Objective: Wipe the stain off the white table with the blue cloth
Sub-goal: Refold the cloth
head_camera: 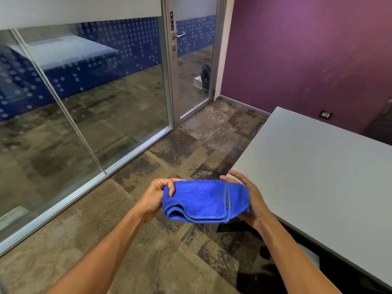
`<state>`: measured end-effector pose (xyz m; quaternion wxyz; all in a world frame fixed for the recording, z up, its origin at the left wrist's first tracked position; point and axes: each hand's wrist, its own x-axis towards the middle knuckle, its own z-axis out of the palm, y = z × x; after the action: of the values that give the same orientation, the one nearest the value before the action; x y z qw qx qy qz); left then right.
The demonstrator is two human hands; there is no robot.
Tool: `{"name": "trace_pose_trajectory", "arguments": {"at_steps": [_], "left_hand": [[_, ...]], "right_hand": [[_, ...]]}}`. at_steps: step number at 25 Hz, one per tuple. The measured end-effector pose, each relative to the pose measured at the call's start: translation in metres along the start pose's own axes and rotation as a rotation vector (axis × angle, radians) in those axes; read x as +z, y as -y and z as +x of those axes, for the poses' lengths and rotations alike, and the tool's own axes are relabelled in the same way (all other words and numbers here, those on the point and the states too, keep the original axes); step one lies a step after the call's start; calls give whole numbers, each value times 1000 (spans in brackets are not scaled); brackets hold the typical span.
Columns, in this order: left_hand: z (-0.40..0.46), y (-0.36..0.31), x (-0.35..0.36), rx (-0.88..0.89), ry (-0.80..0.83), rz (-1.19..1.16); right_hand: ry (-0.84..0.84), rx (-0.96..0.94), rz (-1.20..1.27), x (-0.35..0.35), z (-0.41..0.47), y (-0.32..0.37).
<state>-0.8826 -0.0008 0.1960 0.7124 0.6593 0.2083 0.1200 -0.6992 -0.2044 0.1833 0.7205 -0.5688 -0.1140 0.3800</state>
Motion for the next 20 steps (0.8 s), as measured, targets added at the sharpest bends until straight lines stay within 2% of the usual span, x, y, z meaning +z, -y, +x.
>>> {"name": "trace_pose_trajectory", "arguments": {"at_steps": [2, 7, 10, 13, 17, 20], "left_hand": [[1, -9, -5, 41, 39, 84], [6, -35, -9, 113, 180, 347], [11, -49, -1, 84, 382, 457], [18, -61, 6, 58, 542, 425], [29, -52, 0, -109, 413, 320], [34, -17, -4, -202, 78, 428]], "right_hand": [[6, 8, -40, -13, -3, -3], [36, -109, -588, -29, -9, 8], [341, -160, -702, -2, -15, 8], [575, -101, -829, 24, -20, 3], [534, -65, -841, 23, -18, -3], [407, 27, -716, 13, -17, -17]]}}
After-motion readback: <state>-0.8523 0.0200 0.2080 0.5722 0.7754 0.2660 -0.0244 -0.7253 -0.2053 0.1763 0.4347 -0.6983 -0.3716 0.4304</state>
